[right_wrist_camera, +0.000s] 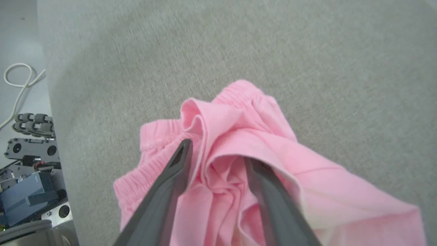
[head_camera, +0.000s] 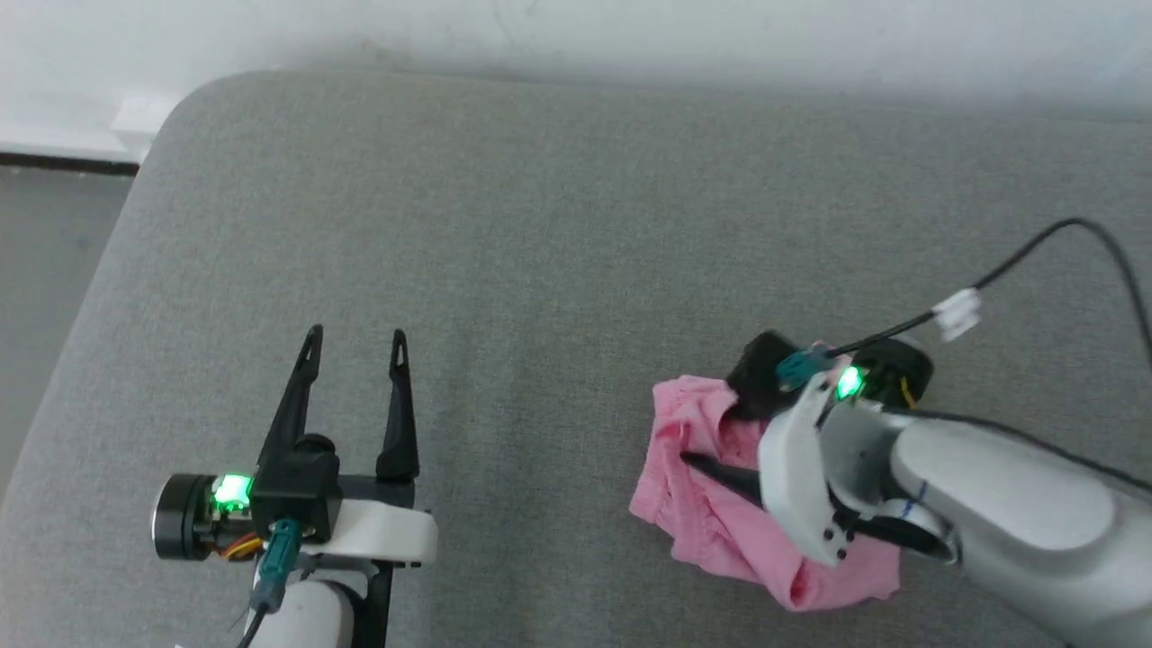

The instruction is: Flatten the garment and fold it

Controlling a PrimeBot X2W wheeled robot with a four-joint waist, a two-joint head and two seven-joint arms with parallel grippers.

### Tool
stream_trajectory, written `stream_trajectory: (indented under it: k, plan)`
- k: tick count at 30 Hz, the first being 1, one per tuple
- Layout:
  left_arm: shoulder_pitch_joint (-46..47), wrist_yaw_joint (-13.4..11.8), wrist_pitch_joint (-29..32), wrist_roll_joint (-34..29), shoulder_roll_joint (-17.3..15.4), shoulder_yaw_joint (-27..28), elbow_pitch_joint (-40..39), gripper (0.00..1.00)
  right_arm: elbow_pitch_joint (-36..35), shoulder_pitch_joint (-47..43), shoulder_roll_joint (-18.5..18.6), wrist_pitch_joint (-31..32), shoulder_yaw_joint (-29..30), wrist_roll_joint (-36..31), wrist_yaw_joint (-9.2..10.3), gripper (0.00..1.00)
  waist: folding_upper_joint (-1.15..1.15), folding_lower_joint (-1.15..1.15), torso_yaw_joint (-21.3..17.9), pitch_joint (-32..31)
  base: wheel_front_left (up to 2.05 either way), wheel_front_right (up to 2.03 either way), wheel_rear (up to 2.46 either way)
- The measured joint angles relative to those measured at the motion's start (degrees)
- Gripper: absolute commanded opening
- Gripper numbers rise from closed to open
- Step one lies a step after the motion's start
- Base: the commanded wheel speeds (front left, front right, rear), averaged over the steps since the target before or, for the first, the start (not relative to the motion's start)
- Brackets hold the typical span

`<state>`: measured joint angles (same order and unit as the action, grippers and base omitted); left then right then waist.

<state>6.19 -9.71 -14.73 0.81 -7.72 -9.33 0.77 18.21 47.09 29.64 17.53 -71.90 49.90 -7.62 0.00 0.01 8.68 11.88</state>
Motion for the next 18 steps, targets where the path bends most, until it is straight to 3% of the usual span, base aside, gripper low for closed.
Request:
stream_trajectory:
  k: [6,10,15,18]
  plan:
    - [-2.3,-0.2,0.0,0.8,-0.1,1.6,0.1,1.00,-6.6,0.8,5.8,-11.0,6.5,-0.3,0.01,1.00,0.00,-0.01,-2.7,-2.6,0.00,0.00,0.00]
    - [-2.8,0.0,0.0,1.2,0.0,2.2,-0.2,1.00,-7.7,-1.2,8.2,-20.6,15.8,-3.4,0.01,1.00,0.00,-0.01,-5.0,-3.9,0.00,0.00,0.00]
    - [-2.8,0.5,0.0,1.2,0.1,2.8,-0.4,1.00,-3.4,-9.1,6.4,-30.6,29.1,-12.5,0.02,1.00,0.00,-0.01,-7.5,-5.0,0.00,0.00,0.00]
    - [-2.8,0.6,0.0,1.2,0.2,3.3,-0.5,1.00,-2.4,-15.1,2.2,-32.0,39.6,-18.4,0.01,1.00,0.00,-0.01,-8.6,-5.5,0.00,0.00,0.00]
